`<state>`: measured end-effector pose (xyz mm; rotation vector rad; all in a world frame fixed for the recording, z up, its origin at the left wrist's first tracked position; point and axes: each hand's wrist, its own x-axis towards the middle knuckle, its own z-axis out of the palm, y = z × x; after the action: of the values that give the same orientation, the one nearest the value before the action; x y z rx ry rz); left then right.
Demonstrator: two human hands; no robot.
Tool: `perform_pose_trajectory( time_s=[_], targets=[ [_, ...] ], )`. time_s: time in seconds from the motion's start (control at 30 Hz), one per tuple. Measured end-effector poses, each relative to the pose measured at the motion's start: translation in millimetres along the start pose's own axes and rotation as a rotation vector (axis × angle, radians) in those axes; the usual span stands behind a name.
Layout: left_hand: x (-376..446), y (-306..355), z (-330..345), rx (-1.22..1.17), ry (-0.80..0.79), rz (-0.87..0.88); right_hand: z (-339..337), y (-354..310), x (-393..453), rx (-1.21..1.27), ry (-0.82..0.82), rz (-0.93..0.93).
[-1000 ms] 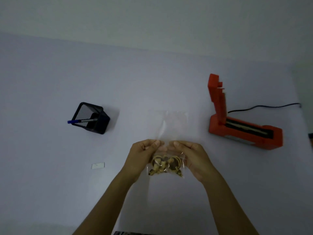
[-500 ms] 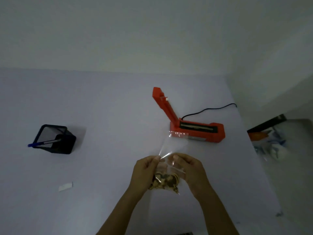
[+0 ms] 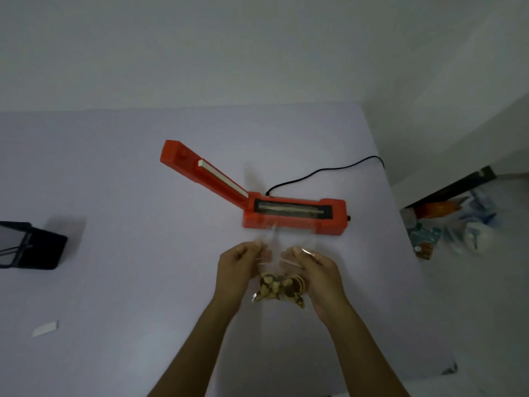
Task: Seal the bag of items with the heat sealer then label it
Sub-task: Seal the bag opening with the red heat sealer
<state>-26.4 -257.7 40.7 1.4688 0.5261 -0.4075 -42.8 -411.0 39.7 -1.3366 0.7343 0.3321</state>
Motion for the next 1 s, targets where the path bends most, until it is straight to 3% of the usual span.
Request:
perform_pose_trajectory(
  time_s=[0.2,0.5,0.8,1.0],
  targets=[
    [16,-7,22,0.006,0.061,-0.066,-16,2,27,0.023,-0.021,0.034],
    [38,-17,29,0.09,0.12,-0.022,-17,1,54,0.038,0.041,0.023],
    [53,-9,29,0.185,0.235,0.167,-9,-5,58,0.104,0.061,0.089],
    [57,-10,28,0.167,0.213,0.102,-6,-12,58,0.139,0.092,0.062]
  ],
)
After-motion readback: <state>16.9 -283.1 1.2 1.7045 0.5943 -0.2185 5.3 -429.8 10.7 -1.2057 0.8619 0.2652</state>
